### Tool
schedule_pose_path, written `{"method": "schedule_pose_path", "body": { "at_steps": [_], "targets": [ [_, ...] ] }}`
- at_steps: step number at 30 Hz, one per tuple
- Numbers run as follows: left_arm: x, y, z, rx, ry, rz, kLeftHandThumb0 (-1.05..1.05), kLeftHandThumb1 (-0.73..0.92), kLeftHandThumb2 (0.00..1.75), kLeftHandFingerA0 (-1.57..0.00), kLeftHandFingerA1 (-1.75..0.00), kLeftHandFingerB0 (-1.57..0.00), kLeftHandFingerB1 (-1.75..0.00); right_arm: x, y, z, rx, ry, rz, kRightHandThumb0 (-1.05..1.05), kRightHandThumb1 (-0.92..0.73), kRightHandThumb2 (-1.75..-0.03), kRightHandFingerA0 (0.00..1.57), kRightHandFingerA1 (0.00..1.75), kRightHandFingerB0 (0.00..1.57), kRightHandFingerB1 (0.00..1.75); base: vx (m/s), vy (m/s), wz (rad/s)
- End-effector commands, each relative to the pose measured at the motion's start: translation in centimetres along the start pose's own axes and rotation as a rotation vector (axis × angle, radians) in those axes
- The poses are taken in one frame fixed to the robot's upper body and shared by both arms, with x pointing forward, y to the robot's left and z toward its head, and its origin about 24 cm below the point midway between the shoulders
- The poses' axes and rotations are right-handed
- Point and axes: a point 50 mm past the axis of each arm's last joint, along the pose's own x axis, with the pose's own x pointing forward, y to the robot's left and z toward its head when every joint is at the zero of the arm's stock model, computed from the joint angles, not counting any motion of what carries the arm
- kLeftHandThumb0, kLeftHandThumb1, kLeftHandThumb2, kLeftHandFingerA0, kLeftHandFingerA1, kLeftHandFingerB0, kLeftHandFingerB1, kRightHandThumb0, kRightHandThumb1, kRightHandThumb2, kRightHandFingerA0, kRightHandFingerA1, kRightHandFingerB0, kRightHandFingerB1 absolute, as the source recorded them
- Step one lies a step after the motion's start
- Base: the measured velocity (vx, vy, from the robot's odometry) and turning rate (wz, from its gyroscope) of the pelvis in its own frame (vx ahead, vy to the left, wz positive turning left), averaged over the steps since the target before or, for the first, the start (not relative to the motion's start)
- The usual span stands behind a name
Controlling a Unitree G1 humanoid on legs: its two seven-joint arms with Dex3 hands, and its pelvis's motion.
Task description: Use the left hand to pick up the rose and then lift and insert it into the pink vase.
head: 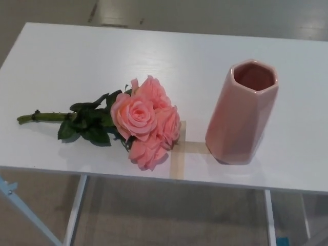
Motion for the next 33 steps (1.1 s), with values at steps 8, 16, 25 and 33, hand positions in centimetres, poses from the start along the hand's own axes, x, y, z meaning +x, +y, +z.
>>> {"method": "schedule_pose_path", "body": {
  "at_steps": [8, 16, 25, 33],
  "targets": [
    [0.0, 0.1, 1.0, 0.023, -0.079, -0.022, -0.52, 0.41, 0.71, -0.42, -0.47, -0.36, -0.44, 0.1, -0.2, 0.5, 0.006, -0.023, -0.014, -0.29, -0.67, -0.59, 0.66, 0.49, 0.57, 0.44, 0.0, 0.0, 0.0],
    [-1.6, -0.3, 4.2, 0.013, -0.397, -0.353, -0.32, 0.18, 0.81, -0.01, -0.49, 0.0, -0.46, 0.1, -0.2, 0.6, -0.002, -0.013, -0.018, -0.31, -0.66, -0.6, 0.64, 0.49, 0.56, 0.45, 0.0, 0.0, 0.0],
    [-10.4, 1.7, 7.1, 0.289, -0.752, -0.678, -0.65, 0.39, 0.68, -0.11, -0.36, -0.2, -0.36, 0.2, -0.4, 1.0, -0.033, -0.021, -0.026, -0.3, -0.67, -0.59, 0.65, 0.5, 0.55, 0.44, 0.0, 0.0, 0.0],
    [-17.3, 2.6, 9.4, 0.434, -0.904, -0.879, -0.52, 0.44, 0.54, -0.36, -0.35, -0.4, -0.33, 0.2, -0.4, 1.1, -0.029, -0.022, -0.024, -0.3, -0.66, -0.59, 0.66, 0.5, 0.55, 0.44, 0.0, 0.0, 0.0]
  ]
}}
